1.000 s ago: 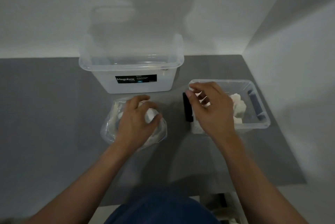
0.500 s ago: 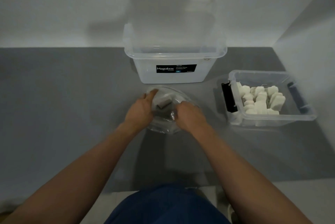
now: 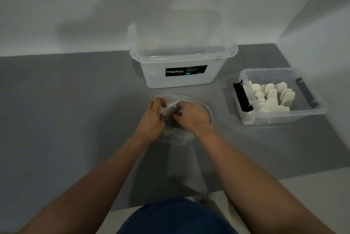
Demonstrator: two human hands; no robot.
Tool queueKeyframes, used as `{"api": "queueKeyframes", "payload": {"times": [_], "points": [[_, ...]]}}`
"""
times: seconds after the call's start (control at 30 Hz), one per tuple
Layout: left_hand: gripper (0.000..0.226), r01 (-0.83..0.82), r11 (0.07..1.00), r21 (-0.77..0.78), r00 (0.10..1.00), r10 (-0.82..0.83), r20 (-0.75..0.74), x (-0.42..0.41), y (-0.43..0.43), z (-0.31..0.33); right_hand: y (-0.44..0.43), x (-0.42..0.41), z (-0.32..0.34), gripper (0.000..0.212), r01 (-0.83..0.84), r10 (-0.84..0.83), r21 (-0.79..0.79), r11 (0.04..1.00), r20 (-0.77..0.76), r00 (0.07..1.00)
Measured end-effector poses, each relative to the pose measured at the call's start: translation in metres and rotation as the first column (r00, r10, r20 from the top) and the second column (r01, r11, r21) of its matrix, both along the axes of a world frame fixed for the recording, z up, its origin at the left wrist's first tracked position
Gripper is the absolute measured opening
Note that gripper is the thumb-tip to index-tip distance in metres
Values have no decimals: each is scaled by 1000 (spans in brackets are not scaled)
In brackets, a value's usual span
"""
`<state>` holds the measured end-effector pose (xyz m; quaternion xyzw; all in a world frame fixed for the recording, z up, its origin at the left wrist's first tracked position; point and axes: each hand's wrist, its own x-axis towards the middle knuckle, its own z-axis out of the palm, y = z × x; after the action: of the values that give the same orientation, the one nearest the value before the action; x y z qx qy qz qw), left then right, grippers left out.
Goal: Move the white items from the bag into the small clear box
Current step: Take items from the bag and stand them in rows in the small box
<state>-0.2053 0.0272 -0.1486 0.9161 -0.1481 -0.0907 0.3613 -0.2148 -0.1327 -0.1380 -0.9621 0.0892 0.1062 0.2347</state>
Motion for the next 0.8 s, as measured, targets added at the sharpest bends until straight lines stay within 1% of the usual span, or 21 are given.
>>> {"api": "queueKeyframes", "payload": {"times": [0.07,0.1,0.2,0.27,0.3,0.4,0.43,0.47,0.53,0.63,0.7,0.8], "points": [[32,18,1000,6,1000,-18,-25,2,0,1,2,2,-3,28,47,-47,-4,999,-6,999],[33,23,999,27,999,-22,-38,3,1,1,2,2,-3,28,79,-79,24,997,-24,997],[45,21,994,103,999,-17,-34,6,5,-4,3,9,-6,24,161,-152,156,974,-73,986],[49,6,988,155,1000,-3,-17,7,5,-11,8,13,-6,20,197,-186,188,962,-78,979],[50,-10,981,193,999,16,-31,7,4,-13,13,13,-7,22,204,-196,176,963,-64,979],[78,-27,963,268,996,50,-79,6,0,-16,25,11,-8,21,217,-218,42,975,28,976],[82,-33,961,275,996,54,-72,6,-1,-15,27,10,-8,20,225,-226,25,974,43,973],[84,-34,960,279,997,54,-63,8,-1,-13,28,11,-8,18,230,-232,29,973,43,972],[88,-15,949,315,998,32,-50,12,2,-13,26,15,-4,18,235,-235,71,969,-4,972],[92,31,915,402,999,-14,-44,19,10,-16,26,21,1,15,237,-229,143,961,-67,971],[93,45,917,397,998,-24,-59,20,14,-16,27,21,1,13,214,-207,152,965,-60,976],[93,24,947,320,997,1,-78,17,16,-13,27,20,-2,17,140,-134,117,983,-55,989]]}}
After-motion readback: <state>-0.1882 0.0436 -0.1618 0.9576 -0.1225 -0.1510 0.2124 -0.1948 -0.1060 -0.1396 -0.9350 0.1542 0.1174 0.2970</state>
